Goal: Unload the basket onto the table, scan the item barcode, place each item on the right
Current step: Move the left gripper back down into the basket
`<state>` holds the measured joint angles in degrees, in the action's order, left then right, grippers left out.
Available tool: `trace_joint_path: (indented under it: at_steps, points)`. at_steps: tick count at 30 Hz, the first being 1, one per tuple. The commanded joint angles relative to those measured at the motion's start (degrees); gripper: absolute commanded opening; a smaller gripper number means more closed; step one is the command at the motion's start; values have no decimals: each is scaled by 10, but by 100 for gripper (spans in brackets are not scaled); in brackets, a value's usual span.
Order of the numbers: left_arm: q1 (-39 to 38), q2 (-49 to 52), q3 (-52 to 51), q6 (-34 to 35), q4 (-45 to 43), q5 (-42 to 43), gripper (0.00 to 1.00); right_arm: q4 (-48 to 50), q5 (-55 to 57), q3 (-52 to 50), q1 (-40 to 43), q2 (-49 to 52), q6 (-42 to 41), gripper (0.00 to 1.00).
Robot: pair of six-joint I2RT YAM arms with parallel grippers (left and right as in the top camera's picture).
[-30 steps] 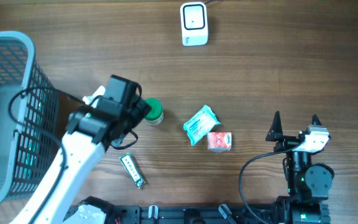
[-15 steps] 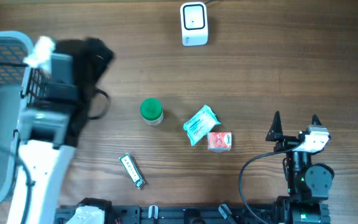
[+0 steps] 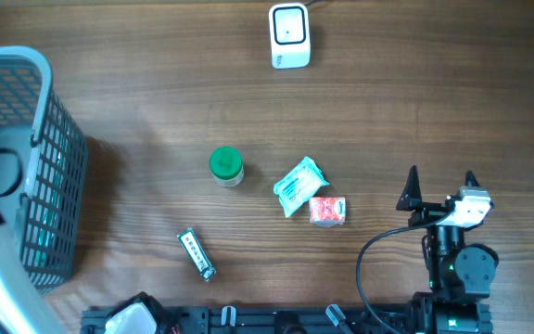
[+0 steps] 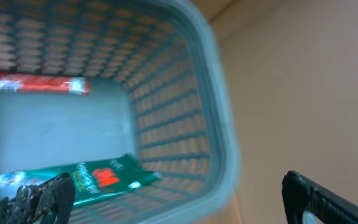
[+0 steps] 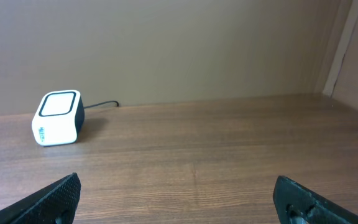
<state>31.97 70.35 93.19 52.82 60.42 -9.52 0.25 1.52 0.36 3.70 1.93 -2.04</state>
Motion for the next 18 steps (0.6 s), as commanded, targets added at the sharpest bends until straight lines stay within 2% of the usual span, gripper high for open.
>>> trace_joint_path:
  at_steps: [1, 5, 7, 8, 9, 10, 12, 15, 18]
  points:
    - [94, 66, 4, 69, 31, 198, 100, 2, -5, 0, 3, -2, 5, 100]
    - [151, 143, 4, 162, 36, 294, 100, 2, -5, 0, 3, -2, 5, 100]
    - [159, 179, 4, 172, 30, 339, 100, 2, -5, 0, 3, -2, 5, 100]
    - [159, 197, 4, 154, 26, 337, 99, 2, -5, 0, 3, -2, 5, 100]
    - [160, 217, 3, 149, 30, 328, 93, 2, -5, 0, 3, -2, 5, 100]
    - [161, 226, 3, 150, 36, 323, 93, 2, -5, 0, 3, -2, 5, 100]
    - [162, 256, 3, 184, 70, 315, 89, 2, -5, 0, 3, -2, 5, 100]
    - [162, 297, 1, 263, 125, 315, 90, 2, -5, 0, 3, -2, 5, 100]
    - [162, 325, 0, 271, 132, 308, 92, 2, -5, 0, 3, -2, 6, 100]
